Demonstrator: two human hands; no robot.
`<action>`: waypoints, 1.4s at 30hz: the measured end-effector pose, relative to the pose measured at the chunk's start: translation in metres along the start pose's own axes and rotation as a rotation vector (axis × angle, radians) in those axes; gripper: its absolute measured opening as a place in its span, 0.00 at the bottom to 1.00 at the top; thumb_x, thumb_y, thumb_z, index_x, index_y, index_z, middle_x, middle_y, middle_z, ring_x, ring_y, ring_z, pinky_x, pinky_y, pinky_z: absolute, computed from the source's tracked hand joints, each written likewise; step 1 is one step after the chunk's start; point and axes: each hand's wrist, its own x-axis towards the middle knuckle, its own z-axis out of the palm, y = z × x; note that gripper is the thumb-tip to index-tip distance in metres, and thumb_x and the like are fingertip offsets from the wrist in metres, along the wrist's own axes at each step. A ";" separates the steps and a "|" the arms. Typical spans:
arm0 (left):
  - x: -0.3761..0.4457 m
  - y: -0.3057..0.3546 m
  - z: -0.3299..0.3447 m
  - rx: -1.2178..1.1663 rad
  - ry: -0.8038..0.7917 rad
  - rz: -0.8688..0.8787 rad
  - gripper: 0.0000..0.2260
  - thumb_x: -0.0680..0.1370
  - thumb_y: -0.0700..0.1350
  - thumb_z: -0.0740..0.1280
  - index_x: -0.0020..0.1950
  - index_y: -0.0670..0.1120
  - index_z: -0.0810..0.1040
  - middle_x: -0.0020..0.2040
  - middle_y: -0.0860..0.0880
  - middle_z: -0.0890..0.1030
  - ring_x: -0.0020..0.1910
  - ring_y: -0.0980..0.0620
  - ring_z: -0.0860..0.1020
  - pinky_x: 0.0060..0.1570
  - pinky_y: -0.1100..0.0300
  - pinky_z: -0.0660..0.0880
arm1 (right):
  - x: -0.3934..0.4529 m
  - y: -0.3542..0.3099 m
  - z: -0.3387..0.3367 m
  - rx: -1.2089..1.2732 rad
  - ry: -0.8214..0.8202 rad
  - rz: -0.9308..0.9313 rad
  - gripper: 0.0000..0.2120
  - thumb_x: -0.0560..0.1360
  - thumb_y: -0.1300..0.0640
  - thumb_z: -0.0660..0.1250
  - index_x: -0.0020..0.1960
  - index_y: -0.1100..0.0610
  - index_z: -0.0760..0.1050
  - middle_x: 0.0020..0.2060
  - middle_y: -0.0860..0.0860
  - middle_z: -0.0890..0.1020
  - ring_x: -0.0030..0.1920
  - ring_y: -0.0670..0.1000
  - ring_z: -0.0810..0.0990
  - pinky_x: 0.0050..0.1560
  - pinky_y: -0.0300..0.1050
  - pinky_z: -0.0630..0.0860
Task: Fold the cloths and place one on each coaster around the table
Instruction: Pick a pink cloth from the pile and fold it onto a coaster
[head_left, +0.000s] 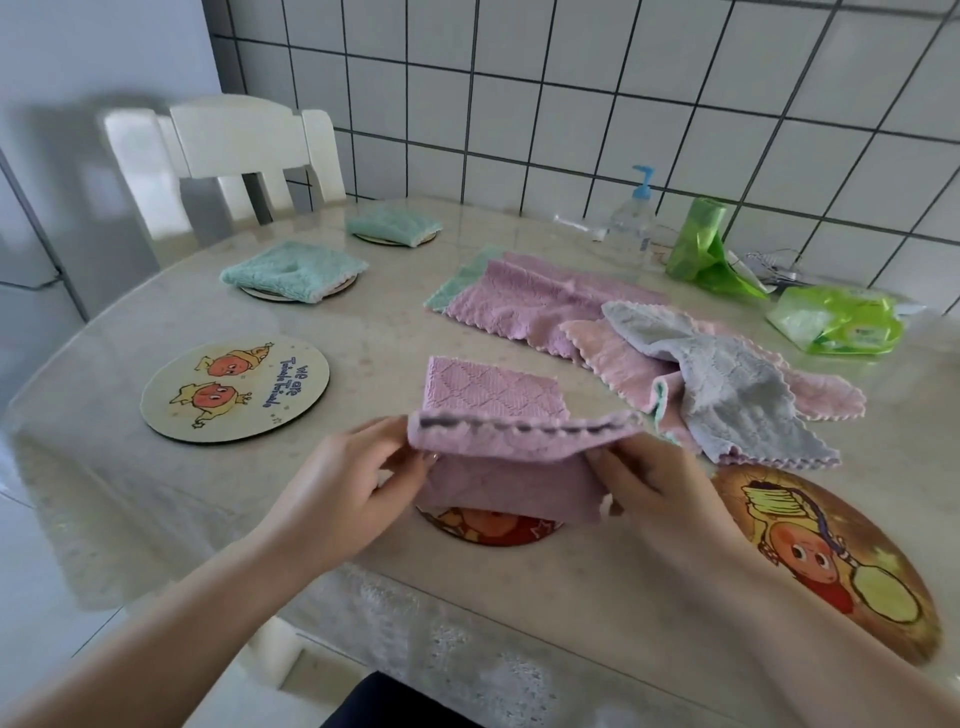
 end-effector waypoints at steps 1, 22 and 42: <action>0.006 -0.001 0.002 -0.007 0.016 -0.017 0.11 0.74 0.51 0.61 0.47 0.48 0.79 0.42 0.54 0.81 0.40 0.58 0.80 0.38 0.60 0.77 | 0.009 0.001 0.002 0.011 0.021 0.022 0.09 0.76 0.54 0.62 0.39 0.52 0.77 0.31 0.53 0.80 0.31 0.53 0.78 0.36 0.54 0.75; 0.090 -0.027 -0.002 0.250 -0.307 -0.339 0.25 0.74 0.47 0.69 0.70 0.48 0.68 0.63 0.51 0.76 0.46 0.56 0.74 0.51 0.62 0.68 | 0.086 0.023 0.016 -0.040 -0.060 0.284 0.25 0.74 0.49 0.67 0.69 0.50 0.65 0.40 0.54 0.84 0.39 0.51 0.81 0.44 0.47 0.74; 0.082 -0.025 0.040 0.587 -0.519 -0.173 0.26 0.80 0.54 0.48 0.76 0.49 0.49 0.77 0.51 0.50 0.76 0.53 0.46 0.74 0.53 0.44 | 0.080 -0.007 0.050 -0.648 -0.444 0.099 0.32 0.77 0.37 0.46 0.76 0.47 0.43 0.76 0.45 0.43 0.75 0.46 0.41 0.72 0.61 0.40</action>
